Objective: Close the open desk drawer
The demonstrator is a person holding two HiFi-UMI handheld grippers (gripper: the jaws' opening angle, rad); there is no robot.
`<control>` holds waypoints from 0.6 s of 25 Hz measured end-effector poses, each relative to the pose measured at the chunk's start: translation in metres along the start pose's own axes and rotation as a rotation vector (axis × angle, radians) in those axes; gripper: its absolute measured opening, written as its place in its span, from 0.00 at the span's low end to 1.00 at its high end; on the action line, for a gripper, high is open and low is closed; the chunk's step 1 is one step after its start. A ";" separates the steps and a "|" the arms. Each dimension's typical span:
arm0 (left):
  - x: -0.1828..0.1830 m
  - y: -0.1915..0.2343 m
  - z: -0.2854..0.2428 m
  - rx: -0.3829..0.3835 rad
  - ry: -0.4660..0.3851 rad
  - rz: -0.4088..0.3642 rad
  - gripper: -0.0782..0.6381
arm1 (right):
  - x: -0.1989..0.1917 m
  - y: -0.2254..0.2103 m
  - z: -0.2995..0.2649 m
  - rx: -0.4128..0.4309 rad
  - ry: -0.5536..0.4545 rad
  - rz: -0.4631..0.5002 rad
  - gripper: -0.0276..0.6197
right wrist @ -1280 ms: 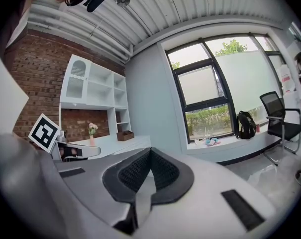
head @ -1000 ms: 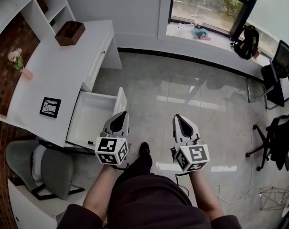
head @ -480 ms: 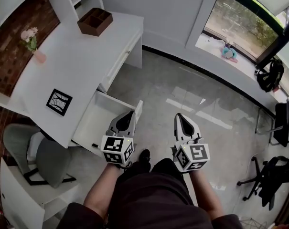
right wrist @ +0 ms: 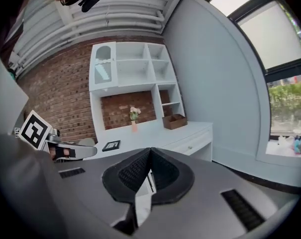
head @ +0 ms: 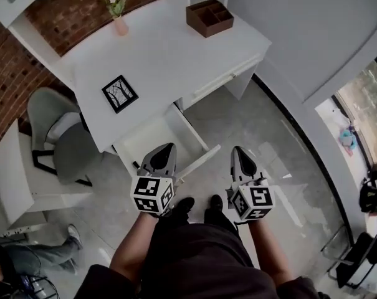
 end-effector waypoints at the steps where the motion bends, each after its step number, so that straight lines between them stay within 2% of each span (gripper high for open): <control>1: -0.002 0.000 0.004 0.048 -0.007 0.018 0.12 | 0.001 -0.001 -0.008 0.042 0.011 0.012 0.05; 6: -0.023 -0.010 0.031 0.265 -0.024 0.105 0.12 | -0.001 -0.001 -0.030 0.231 0.091 0.058 0.05; 12: -0.060 -0.038 0.061 0.471 -0.020 0.189 0.12 | -0.023 0.002 -0.040 0.407 0.150 0.119 0.05; 15: -0.080 -0.049 0.076 0.547 -0.025 0.237 0.12 | -0.038 0.006 -0.036 0.467 0.181 0.149 0.05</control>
Point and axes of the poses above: the fingertips, and each gripper's own axes: z backward along the fingers, y to its left, x out of its top, the point moved 7 cm from there along z, backward along the fingers, and after that the axes turned 13 degrees about -x, right-handed, at the moved point
